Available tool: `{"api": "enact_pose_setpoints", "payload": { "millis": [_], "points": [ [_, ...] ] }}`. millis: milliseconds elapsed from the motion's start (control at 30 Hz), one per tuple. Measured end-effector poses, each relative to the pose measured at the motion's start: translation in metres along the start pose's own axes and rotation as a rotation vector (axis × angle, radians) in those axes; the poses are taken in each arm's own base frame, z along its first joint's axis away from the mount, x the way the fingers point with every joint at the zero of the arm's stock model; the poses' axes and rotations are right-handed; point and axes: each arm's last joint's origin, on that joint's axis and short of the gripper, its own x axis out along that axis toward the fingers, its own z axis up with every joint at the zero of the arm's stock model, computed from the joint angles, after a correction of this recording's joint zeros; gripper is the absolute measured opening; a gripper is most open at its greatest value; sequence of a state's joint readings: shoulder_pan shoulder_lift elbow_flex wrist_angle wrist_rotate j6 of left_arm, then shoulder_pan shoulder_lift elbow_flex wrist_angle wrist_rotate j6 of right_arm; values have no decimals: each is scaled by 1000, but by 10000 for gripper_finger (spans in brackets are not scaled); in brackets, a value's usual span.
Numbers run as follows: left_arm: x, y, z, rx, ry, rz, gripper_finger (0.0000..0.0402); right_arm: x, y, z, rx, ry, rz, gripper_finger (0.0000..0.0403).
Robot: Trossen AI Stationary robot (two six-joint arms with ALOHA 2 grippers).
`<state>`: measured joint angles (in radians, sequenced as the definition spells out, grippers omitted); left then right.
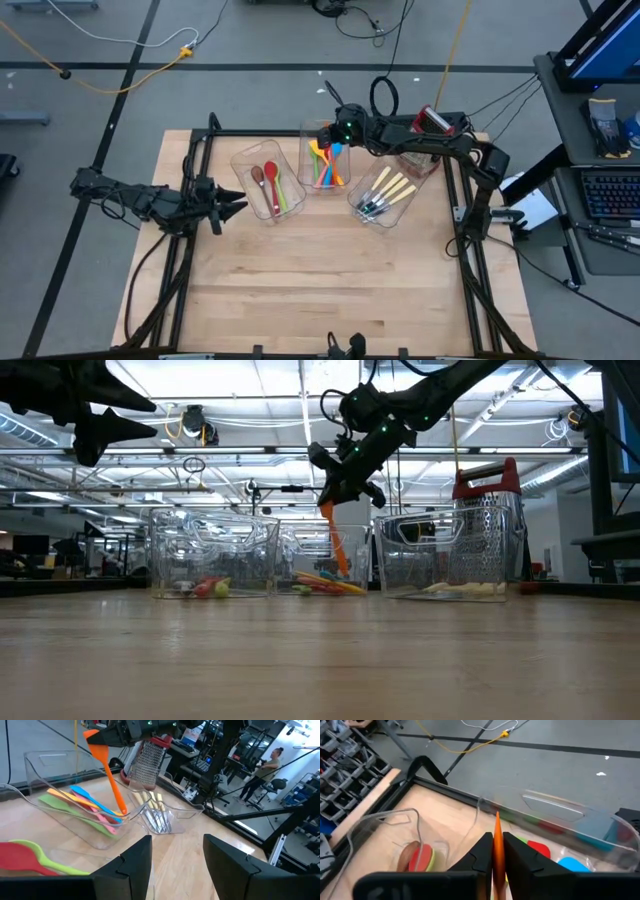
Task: Pick & Place Kitchen Items
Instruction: Put the orange spatula into the middle transparent bin, then return to Home Position
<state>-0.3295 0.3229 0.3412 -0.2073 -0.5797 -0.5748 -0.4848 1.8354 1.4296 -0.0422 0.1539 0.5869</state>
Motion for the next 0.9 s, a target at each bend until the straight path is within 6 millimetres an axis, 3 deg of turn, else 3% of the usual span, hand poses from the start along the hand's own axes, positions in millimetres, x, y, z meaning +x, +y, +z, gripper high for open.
{"api": "enact_pose_setpoints", "payload": {
  "millis": [533, 700, 900],
  "points": [
    [0, 0, 0, 22, 0, 0, 179, 1, -2, -7, 26, 5, 4, 105],
    [0, 0, 0, 39, 1, 0, 179, -20, 13, 9, -32, -92, 79, 104],
    [0, 0, 0, 40, 1, -1, 179, -56, 38, 20, -146, -201, 133, 63]
  ]
}}
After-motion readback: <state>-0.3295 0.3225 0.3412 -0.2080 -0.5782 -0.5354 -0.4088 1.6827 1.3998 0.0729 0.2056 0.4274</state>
